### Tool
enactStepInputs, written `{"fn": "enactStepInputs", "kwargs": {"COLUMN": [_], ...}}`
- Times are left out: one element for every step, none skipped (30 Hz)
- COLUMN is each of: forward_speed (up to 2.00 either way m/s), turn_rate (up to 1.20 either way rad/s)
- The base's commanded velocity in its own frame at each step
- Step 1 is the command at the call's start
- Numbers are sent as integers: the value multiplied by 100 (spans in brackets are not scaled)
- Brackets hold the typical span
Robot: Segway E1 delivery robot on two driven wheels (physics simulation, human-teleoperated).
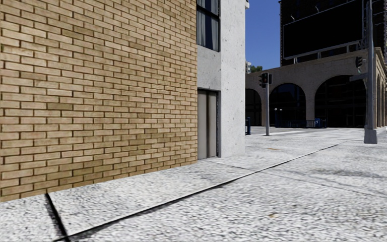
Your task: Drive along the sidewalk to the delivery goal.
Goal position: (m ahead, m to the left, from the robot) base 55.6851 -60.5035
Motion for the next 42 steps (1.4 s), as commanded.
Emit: {"fn": "enactStepInputs", "kwargs": {"forward_speed": [200, 200, 200, 200, 200, 200, 200, 200, 200, 200, 200, 200, 200, 200, 200, 200, 200, 200, 200, 200, 200, 200, 200, 200, 197, 195, 195, 194, 194, 194, 194, 194, 194, 194, 194, 194, 194, 194, 194, 194, 194, 194], "turn_rate": [-25, -25, -26, -27, -29, -30, -32, -33, -35, -37, -40, -43, -43, -46, -49, -51, -52, -54, -61, -65, -67, -68, -69, -70, -70, -70, -70, -70, -70, -70, -70, -70, -70, -70, -70, -70, -70, -70, -70, -70, -69, -69]}}
